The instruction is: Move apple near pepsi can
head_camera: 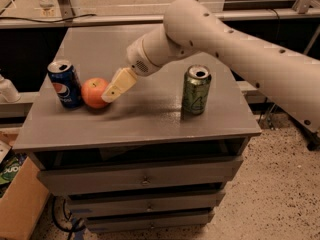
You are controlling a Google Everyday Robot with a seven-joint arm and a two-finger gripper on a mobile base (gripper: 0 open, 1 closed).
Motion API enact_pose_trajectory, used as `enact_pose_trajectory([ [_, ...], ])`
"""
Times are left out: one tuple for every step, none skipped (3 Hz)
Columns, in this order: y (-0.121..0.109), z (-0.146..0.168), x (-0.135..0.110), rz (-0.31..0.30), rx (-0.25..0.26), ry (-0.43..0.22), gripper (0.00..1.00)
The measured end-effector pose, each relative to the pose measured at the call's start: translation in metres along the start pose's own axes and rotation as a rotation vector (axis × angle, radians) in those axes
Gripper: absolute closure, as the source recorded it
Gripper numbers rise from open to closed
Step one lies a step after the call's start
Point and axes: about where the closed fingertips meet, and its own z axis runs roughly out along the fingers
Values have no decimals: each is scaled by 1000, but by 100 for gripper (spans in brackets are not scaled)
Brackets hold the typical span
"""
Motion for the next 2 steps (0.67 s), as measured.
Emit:
enact_pose_trajectory([
  [-50, -35, -3, -24, 159, 15, 0],
  [-108, -83, 6, -10, 376, 43, 0],
])
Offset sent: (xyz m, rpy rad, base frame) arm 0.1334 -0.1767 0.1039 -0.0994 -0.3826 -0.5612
